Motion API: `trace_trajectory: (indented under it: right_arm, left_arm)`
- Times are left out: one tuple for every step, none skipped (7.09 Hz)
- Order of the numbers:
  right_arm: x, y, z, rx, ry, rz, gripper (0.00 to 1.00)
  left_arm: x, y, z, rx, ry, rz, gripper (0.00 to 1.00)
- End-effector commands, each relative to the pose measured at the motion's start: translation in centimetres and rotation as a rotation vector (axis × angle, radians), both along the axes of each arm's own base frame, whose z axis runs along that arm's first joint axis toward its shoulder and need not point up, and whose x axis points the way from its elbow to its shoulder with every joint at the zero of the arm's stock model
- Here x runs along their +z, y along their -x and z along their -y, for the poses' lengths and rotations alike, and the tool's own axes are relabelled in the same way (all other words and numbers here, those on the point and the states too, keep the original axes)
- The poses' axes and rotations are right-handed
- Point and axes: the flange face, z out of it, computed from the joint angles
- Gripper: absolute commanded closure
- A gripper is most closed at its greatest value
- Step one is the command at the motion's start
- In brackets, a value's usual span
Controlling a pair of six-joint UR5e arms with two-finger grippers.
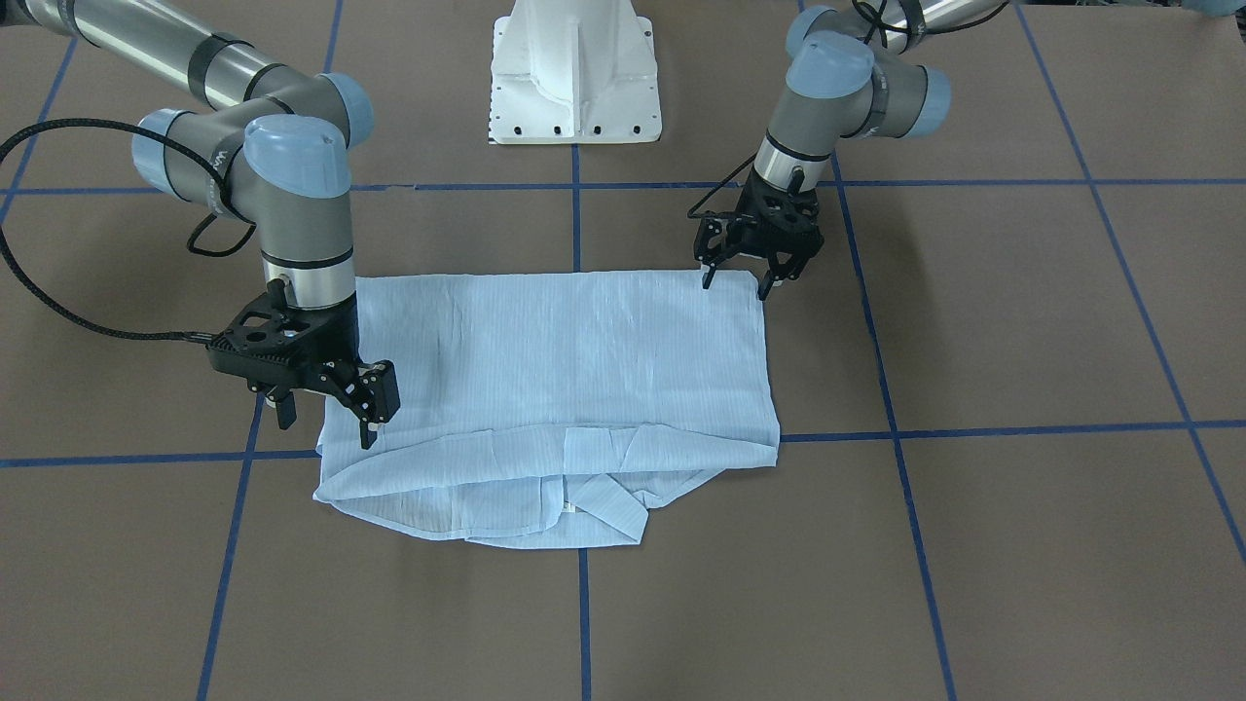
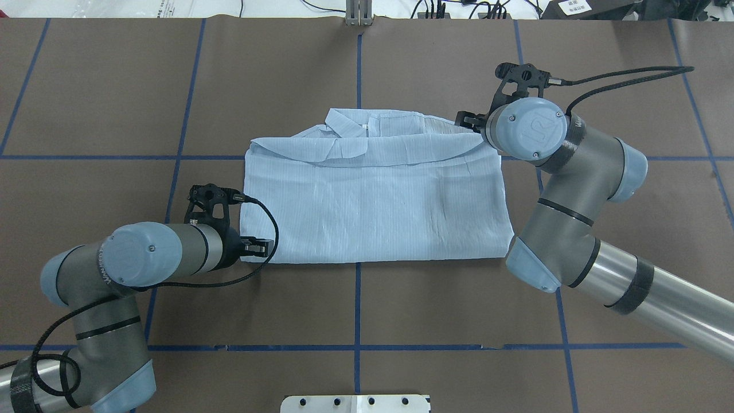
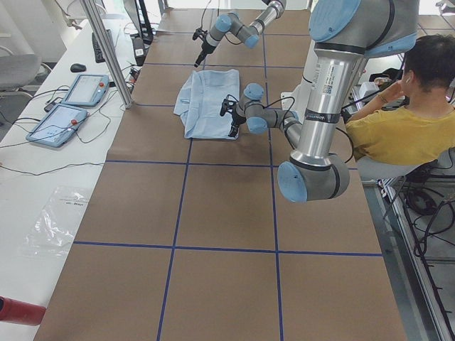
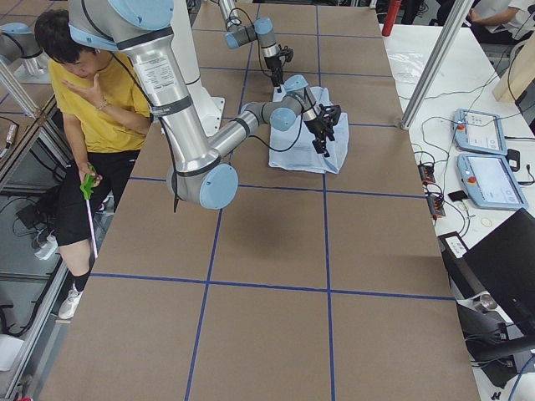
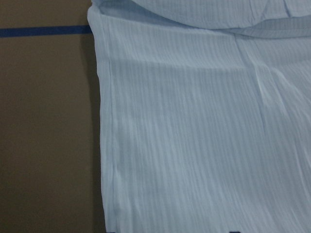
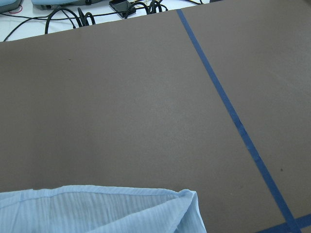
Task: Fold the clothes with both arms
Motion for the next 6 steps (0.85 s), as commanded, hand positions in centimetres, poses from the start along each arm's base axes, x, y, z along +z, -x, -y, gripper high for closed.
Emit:
trace_trajectory:
  right_arm:
    - [0.0, 0.1, -0.1, 0.0, 0.001, 0.002, 0.0]
    - [0.0, 0.1, -0.1, -0.001, 0.001, 0.002, 0.0]
    - [0.1, 0.1, -0.1, -0.001, 0.001, 0.0, 0.0]
    - [0.0, 0.3, -0.2, -0.003, 0.001, 0.002, 0.0]
    - [0.0, 0.5, -0.4, -0.006, 0.001, 0.002, 0.0]
    - [-0.2, 0.5, -0.4, -0.005, -0.001, 0.005, 0.0]
  left_arm:
    - [0.2, -0.2, -0.2, 0.001, 0.001, 0.003, 1.0]
    - [0.2, 0.0, -0.2, -0.007, -0.005, 0.006, 1.0]
    - [0.5, 0.9, -0.5, 0.0, -0.013, 0.011, 1.0]
    - [1.2, 3.0, -0.6, 0.017, -0.05, 0.036, 1.0]
    - [2.2, 6.1, 1.6, 0.022, -0.138, 0.096, 1.0]
    - [3.5, 8.4, 5.0, -0.008, -0.178, 0.154, 1.0]
